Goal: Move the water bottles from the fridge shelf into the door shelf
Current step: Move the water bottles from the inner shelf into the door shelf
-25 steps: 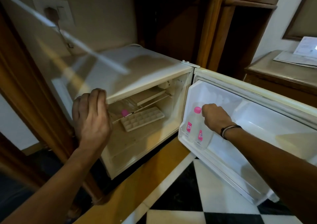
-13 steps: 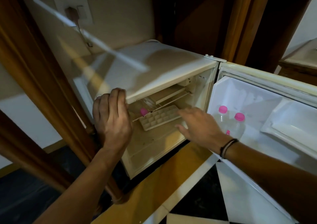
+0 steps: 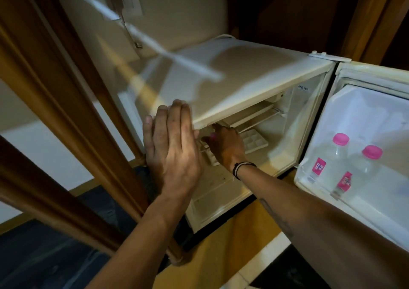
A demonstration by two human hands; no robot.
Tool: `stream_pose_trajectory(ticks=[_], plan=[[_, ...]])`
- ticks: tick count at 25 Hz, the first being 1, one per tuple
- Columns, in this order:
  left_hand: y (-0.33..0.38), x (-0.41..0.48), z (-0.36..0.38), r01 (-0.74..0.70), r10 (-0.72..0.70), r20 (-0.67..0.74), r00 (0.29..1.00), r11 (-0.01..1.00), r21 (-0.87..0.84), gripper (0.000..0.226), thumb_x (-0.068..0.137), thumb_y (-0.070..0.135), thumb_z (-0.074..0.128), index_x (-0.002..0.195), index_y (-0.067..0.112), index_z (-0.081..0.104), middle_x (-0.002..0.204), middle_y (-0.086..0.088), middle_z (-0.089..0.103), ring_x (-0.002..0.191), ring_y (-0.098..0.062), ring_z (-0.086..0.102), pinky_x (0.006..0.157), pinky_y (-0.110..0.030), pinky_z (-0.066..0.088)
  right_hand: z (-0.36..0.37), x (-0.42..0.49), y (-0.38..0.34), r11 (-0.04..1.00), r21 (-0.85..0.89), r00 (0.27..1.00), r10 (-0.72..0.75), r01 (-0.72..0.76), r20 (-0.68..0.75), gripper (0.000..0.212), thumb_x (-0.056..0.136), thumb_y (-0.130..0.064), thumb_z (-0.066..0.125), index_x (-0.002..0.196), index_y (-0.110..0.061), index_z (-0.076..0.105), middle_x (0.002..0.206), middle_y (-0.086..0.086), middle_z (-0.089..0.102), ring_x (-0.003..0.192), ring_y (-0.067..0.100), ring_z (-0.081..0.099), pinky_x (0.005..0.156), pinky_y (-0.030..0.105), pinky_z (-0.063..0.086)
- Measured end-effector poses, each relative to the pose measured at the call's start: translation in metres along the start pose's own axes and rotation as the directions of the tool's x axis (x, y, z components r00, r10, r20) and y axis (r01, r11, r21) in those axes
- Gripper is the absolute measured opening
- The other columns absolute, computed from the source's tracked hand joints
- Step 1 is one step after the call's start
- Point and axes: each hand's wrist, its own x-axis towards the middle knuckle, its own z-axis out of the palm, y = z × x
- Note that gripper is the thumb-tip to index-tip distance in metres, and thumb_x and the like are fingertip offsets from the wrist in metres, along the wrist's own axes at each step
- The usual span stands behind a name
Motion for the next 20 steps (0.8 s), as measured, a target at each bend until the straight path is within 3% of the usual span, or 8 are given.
stream_pose_trajectory(ticks=[3,6,9,10,13,16,18,20], plan=[[0.011,-0.002,-0.014,0.059,-0.06,0.17,0.984,0.998,0.012,0.058,0.103,0.016,0.05,0.155,-0.009,0.053,0.161,-0.032,0.051,0.152,-0.042,0.03,0.136,-0.04,-0.011,-0.012,-0.015,0.013,0.997,0.08,0.999,0.005,-0.001,-0.053,0.038,0.092,-0.042,0.072,0.124,-0.021,0.068,0.109,0.005,0.078,0.104,0.027,0.073,0.088,0.042,0.063],[0.007,0.001,-0.01,0.025,-0.037,0.137,0.99,0.996,0.088,0.063,0.103,0.016,0.052,0.161,-0.006,0.044,0.166,-0.028,0.047,0.16,-0.037,0.023,0.137,-0.037,-0.016,-0.053,-0.041,0.041,0.994,0.1,0.997,0.048,-0.041,-0.062,0.018,0.086,-0.03,0.081,0.099,-0.019,0.075,0.095,0.0,0.077,0.092,0.021,0.073,0.08,0.04,0.063],[-0.009,0.002,0.006,-0.112,0.097,0.069,0.993,0.957,0.269,0.077,0.111,0.027,0.05,0.174,0.007,0.013,0.178,-0.011,0.025,0.171,-0.02,-0.006,0.138,-0.04,-0.015,-0.114,-0.085,0.067,0.982,0.184,0.997,0.058,-0.046,-0.06,0.029,0.079,-0.028,0.088,0.106,-0.023,0.078,0.094,-0.011,0.074,0.089,0.01,0.07,0.083,0.033,0.061],[-0.012,0.001,0.009,-0.131,0.116,0.072,0.991,0.955,0.265,0.079,0.111,0.028,0.051,0.175,0.009,0.009,0.181,-0.008,0.019,0.171,-0.019,-0.008,0.138,-0.04,-0.013,-0.137,-0.099,0.073,0.981,0.187,0.995,0.058,-0.042,-0.083,0.031,0.077,-0.027,0.089,0.106,-0.023,0.079,0.095,-0.01,0.075,0.09,0.011,0.07,0.086,0.034,0.06],[-0.002,-0.002,-0.001,-0.03,0.021,0.054,0.998,0.984,0.174,0.065,0.116,0.026,0.045,0.174,0.011,0.023,0.176,-0.012,0.035,0.171,-0.017,0.001,0.14,-0.038,-0.006,-0.204,-0.138,0.083,0.999,0.044,0.997,0.018,-0.015,-0.077,0.034,0.074,-0.03,0.09,0.105,-0.022,0.079,0.096,-0.006,0.077,0.079,0.014,0.069,0.079,0.029,0.056],[0.009,-0.002,-0.014,0.051,-0.054,0.169,0.984,0.998,0.02,0.061,0.116,0.021,0.044,0.173,0.007,0.027,0.177,-0.019,0.033,0.171,-0.026,0.005,0.138,-0.04,-0.005,-0.251,-0.169,0.091,0.98,-0.196,1.0,-0.027,0.027,0.0,0.03,0.08,-0.028,0.087,0.108,-0.021,0.078,0.101,-0.002,0.08,0.084,0.019,0.074,0.072,0.023,0.053],[0.006,-0.002,-0.012,0.06,-0.055,0.22,0.974,0.998,-0.016,0.064,0.116,0.019,0.043,0.175,0.011,0.02,0.179,-0.02,0.028,0.17,-0.034,0.01,0.138,-0.043,-0.005,-0.271,-0.181,0.096,0.946,-0.32,0.999,-0.039,0.043,0.019,0.027,0.084,-0.018,0.083,0.111,-0.017,0.078,0.105,0.003,0.08,0.096,0.024,0.073,0.079,0.032,0.054],[-0.001,-0.001,-0.008,0.034,-0.034,0.241,0.97,0.999,0.004,0.067,0.12,0.027,0.036,0.177,0.026,0.002,0.183,-0.008,0.018,0.171,-0.023,0.002,0.14,-0.045,-0.003,-0.283,-0.184,0.102,0.904,-0.425,0.999,-0.034,0.041,0.024,0.025,0.087,-0.011,0.078,0.112,-0.014,0.077,0.109,0.005,0.079,0.1,0.027,0.072,0.084,0.037,0.054]])
